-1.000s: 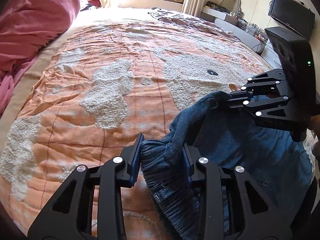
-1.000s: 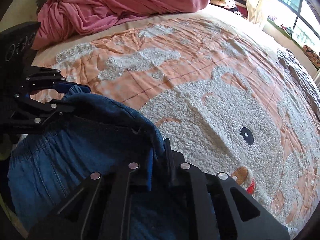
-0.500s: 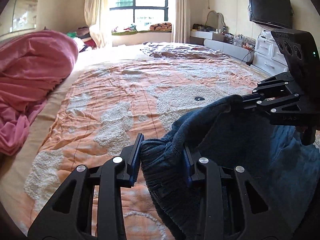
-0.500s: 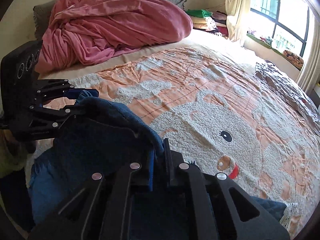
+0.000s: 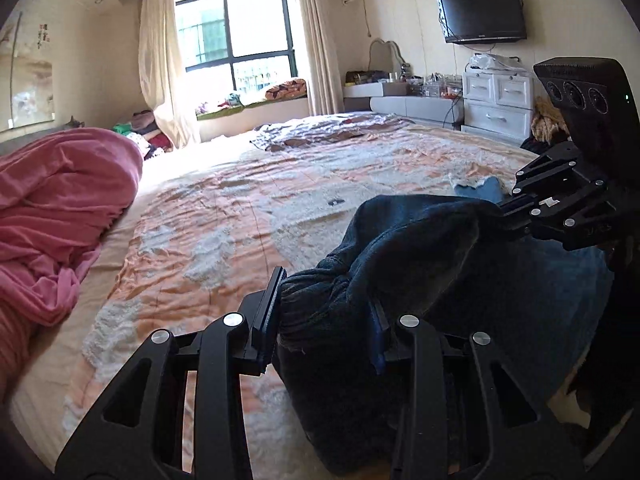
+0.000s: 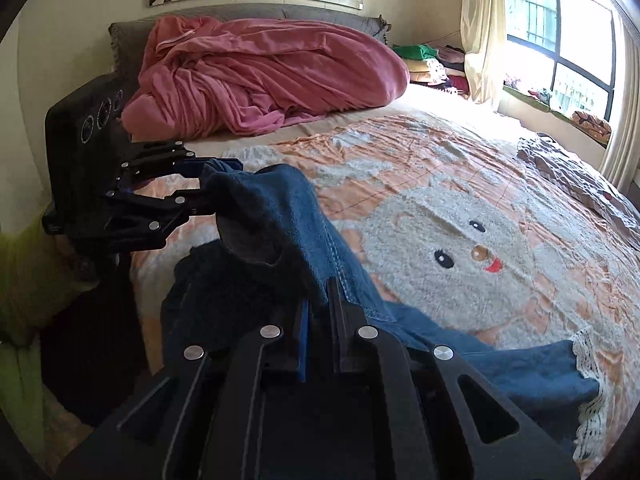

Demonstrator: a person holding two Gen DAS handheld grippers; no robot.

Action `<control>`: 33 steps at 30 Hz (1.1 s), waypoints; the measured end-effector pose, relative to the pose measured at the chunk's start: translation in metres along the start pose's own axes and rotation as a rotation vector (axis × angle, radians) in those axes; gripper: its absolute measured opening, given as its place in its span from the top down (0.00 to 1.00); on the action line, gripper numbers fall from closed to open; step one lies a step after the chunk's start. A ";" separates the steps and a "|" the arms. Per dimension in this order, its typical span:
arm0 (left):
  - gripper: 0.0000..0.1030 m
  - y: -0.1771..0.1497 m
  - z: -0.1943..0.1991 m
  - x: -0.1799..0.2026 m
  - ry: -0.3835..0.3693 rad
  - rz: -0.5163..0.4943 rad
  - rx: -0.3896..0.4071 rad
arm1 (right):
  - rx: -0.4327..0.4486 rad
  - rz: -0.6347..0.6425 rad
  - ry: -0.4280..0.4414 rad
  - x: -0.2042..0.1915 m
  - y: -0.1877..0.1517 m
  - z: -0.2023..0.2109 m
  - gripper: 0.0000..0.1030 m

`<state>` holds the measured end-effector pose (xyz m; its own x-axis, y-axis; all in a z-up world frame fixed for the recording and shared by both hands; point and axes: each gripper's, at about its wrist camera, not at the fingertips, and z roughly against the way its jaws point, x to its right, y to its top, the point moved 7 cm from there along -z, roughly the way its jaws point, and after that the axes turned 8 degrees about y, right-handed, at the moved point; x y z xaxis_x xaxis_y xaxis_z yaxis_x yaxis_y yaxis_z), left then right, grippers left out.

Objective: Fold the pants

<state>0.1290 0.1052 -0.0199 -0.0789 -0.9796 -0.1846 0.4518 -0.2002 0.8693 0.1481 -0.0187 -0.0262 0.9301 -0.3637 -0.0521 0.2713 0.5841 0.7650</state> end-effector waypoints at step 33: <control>0.57 -0.040 0.079 0.001 -0.059 0.159 -0.190 | -0.071 -0.088 -0.022 -0.072 -0.089 -0.021 0.87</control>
<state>0.0409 0.1107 -0.0185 -0.0426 -0.9989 -0.0204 0.6209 -0.0425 0.7827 0.0618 -0.0294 -0.1043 0.8965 -0.4312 -0.1019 0.3689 0.5991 0.7106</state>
